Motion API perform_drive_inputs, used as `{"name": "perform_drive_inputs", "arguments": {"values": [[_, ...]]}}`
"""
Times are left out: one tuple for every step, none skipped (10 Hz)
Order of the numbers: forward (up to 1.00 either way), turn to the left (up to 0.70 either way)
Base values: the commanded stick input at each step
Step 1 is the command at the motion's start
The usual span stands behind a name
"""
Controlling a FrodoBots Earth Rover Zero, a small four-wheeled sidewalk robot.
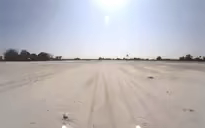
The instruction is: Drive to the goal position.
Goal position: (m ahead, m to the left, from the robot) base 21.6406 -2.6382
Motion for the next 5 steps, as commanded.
{"name": "perform_drive_inputs", "arguments": {"values": [[0.7,0.0],[0.7,0.0],[0.7,0.0],[0.7,0.0],[0.7,0.0]]}}
